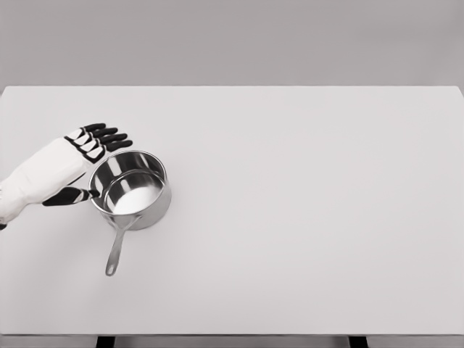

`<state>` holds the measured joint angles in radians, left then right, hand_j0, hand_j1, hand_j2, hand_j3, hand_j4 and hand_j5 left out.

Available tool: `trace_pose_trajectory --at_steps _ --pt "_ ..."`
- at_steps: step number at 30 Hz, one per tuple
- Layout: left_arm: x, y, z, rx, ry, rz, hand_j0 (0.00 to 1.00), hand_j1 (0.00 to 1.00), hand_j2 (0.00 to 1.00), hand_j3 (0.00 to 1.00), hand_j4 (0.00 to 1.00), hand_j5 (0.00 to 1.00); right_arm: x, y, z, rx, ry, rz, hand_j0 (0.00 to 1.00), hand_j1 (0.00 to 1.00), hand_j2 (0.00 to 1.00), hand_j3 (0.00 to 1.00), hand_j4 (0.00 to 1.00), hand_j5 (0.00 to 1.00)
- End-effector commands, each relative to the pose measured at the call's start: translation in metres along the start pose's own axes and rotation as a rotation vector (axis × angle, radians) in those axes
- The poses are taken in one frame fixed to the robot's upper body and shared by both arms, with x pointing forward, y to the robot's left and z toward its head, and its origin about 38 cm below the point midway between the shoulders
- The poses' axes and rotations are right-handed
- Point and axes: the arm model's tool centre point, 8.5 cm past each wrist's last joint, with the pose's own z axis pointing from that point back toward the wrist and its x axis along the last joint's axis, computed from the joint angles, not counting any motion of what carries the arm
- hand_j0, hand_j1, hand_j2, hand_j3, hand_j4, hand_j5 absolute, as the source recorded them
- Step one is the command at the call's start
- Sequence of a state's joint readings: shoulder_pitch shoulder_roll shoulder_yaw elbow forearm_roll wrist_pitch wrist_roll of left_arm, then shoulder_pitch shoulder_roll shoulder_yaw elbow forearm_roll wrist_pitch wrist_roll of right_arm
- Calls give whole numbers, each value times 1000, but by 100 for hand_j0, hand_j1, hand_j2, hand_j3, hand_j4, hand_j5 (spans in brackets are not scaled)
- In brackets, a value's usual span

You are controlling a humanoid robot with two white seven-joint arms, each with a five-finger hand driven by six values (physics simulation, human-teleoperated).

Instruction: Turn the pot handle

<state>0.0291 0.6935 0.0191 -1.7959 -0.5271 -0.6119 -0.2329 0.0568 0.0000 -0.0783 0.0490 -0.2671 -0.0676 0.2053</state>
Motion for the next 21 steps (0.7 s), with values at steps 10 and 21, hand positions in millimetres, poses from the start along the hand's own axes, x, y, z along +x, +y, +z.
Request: trace_pose_trajectory --at_steps 10,21 --pt "5 -1 -10 -57 -35 -58 100 100 100 100 100 100 0 0 0 0 0 0 100 100 100 100 100 100" --pt "9 57 -46 -130 -225 -117 100 100 100 100 100 100 0 0 0 0 0 0 100 100 100 100 100 100"
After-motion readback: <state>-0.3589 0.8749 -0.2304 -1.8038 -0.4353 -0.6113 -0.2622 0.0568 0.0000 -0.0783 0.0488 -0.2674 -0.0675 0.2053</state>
